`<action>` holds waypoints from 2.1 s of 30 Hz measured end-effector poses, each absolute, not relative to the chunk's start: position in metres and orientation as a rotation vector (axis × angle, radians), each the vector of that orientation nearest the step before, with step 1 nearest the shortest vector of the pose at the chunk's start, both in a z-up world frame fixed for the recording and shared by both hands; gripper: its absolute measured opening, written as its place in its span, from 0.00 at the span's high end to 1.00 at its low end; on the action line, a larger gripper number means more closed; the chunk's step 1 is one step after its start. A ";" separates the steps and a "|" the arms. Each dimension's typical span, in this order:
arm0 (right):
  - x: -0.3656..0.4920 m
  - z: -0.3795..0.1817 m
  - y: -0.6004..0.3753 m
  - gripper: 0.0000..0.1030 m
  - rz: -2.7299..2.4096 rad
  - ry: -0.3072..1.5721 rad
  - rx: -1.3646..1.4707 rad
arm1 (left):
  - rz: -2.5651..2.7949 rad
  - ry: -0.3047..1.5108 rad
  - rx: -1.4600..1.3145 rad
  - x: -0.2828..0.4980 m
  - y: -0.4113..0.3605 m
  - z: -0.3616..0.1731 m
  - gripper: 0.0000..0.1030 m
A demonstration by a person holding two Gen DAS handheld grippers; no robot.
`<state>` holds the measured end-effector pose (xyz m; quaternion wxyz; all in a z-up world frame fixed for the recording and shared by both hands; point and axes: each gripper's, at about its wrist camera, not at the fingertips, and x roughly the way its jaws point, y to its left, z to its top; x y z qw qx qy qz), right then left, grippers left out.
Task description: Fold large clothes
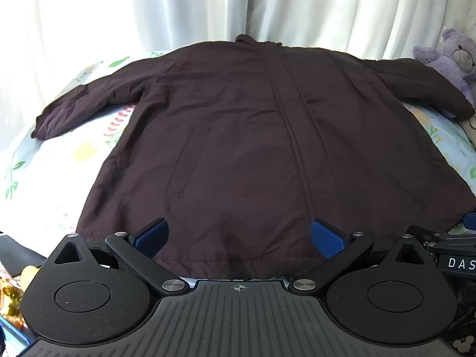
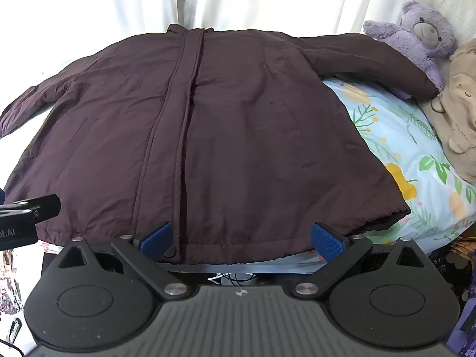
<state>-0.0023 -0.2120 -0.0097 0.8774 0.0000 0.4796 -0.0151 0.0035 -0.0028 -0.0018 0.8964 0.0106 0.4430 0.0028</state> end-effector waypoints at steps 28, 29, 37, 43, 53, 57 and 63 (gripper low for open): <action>-0.001 -0.014 -0.212 0.04 -0.028 1.005 0.014 | 0.011 0.927 0.018 0.005 -0.005 -0.006 0.00; -0.001 -0.013 -0.213 0.04 -0.027 1.005 0.015 | 0.011 0.927 0.017 0.005 -0.005 -0.006 0.00; 0.000 -0.014 -0.212 0.04 -0.029 1.005 0.017 | 0.014 0.934 0.017 0.006 -0.005 -0.007 0.00; 0.000 -0.014 -0.213 0.04 -0.030 1.008 0.017 | 0.013 0.941 0.014 0.007 -0.005 -0.009 0.00; 0.001 -0.015 -0.214 0.04 -0.034 1.011 0.021 | 0.011 0.958 0.009 0.011 -0.006 -0.011 0.00; 0.001 -0.015 -0.215 0.04 -0.035 1.010 0.023 | 0.011 0.958 0.009 0.011 -0.006 -0.011 0.00; 0.002 -0.015 -0.215 0.04 -0.037 1.010 0.024 | 0.011 0.963 0.011 0.012 -0.006 -0.012 0.00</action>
